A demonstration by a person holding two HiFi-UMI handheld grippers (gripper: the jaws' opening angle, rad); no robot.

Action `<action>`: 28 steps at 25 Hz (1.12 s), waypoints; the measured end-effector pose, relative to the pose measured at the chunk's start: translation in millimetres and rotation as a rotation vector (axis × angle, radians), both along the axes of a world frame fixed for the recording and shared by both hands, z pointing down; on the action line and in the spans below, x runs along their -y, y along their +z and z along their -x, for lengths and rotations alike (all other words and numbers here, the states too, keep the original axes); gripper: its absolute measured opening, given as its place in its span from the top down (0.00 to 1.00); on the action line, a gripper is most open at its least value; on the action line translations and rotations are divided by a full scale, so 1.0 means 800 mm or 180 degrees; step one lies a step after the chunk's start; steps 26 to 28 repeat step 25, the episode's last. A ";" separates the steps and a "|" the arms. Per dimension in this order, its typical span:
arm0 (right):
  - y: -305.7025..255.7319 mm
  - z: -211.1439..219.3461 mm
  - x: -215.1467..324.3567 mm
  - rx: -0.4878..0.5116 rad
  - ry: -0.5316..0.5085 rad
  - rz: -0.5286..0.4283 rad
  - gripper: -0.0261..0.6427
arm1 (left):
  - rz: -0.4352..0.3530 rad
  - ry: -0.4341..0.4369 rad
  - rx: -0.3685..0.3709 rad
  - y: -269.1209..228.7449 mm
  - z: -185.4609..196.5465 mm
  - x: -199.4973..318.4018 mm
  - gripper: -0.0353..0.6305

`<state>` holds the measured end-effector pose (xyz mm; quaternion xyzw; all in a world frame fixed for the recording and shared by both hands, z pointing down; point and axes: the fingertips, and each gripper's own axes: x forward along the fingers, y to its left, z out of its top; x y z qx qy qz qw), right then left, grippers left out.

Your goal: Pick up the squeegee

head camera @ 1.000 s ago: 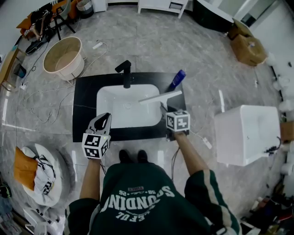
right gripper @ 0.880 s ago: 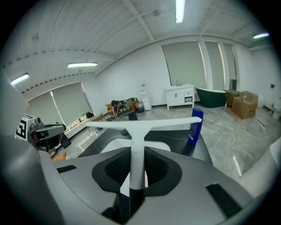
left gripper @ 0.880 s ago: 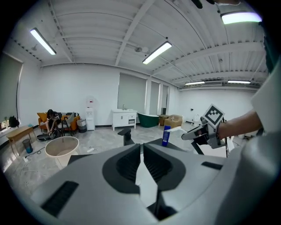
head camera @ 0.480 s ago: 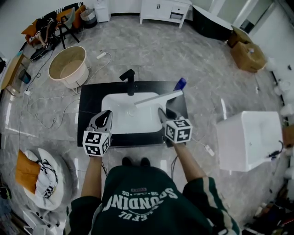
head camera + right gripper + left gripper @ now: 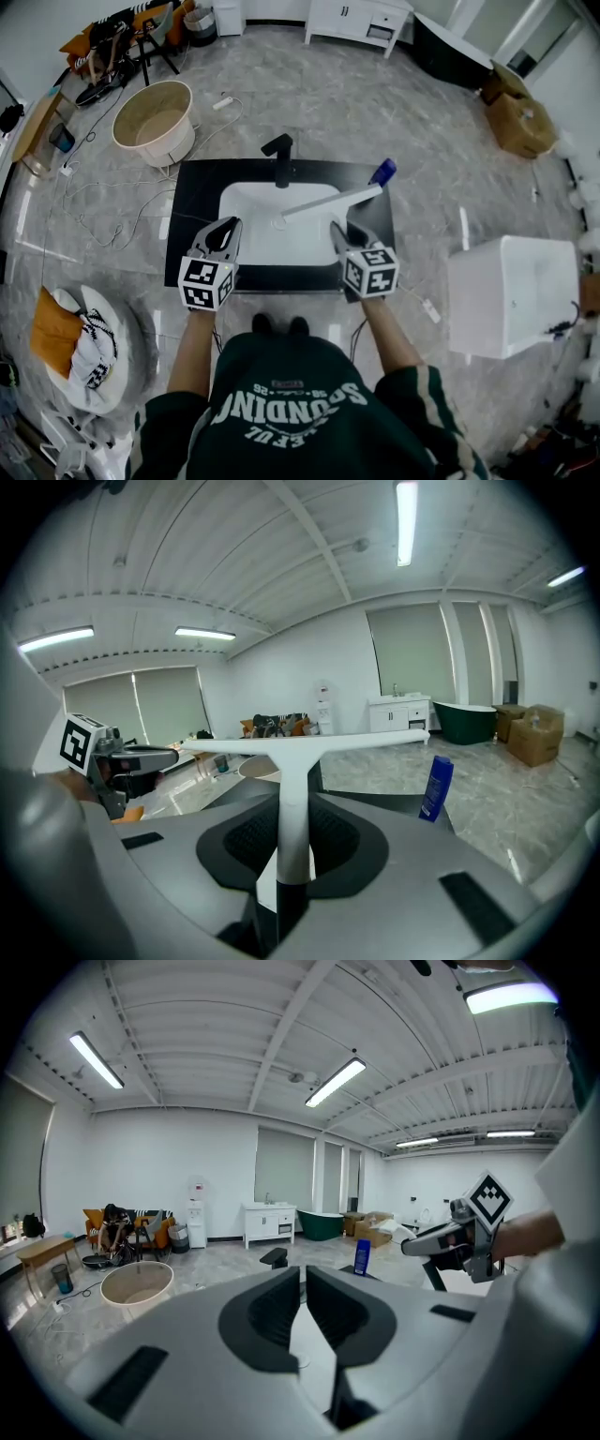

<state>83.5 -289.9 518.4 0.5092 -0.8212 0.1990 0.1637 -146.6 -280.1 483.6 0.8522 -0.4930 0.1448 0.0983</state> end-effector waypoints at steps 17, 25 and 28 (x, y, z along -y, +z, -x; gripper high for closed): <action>0.003 -0.007 -0.003 -0.0021 0.0023 0.0036 0.86 | 0.0079 0.0048 -0.0017 0.012 -0.007 0.000 0.91; 0.006 -0.009 0.005 -0.0005 0.0007 0.0044 0.86 | 0.0084 0.0041 -0.0021 0.015 -0.011 0.005 0.91; 0.006 -0.009 0.005 -0.0005 0.0007 0.0044 0.86 | 0.0084 0.0041 -0.0021 0.015 -0.011 0.005 0.91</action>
